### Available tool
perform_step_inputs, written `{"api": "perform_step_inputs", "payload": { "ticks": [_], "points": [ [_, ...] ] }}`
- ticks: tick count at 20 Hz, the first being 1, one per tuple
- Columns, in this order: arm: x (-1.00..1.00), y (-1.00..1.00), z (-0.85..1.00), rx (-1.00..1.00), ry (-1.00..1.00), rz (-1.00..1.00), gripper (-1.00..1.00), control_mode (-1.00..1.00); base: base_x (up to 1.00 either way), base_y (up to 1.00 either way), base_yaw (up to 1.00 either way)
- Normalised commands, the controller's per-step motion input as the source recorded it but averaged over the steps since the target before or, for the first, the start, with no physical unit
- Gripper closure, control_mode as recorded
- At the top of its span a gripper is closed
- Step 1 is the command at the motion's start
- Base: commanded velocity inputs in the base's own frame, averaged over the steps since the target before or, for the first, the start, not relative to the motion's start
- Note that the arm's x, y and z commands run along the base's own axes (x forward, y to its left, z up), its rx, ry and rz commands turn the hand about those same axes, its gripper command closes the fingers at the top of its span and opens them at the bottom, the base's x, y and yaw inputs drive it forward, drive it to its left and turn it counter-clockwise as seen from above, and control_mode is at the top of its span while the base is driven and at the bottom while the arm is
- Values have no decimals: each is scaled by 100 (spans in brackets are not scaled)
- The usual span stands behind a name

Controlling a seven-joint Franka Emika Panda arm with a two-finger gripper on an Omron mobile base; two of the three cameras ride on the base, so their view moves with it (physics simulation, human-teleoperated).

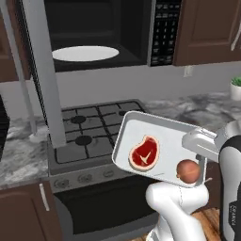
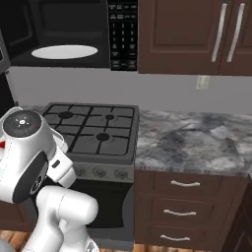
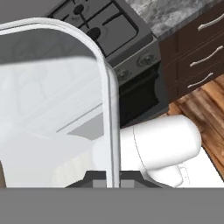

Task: Place the tupperware containing the steak and onion meal in the microwave. Close the microwave door and press the start button to reheat the meal.

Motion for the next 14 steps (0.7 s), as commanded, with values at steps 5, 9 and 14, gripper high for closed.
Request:
{"api": "perform_step_inputs", "payload": {
  "ticks": [5,9,14],
  "points": [
    [0,0,0,0,0,0,100,100,42,-41,38],
    [0,0,0,0,0,0,100,100,0,0,36],
    [0,0,0,0,0,0,100,100,0,0,29]
  ]
}}
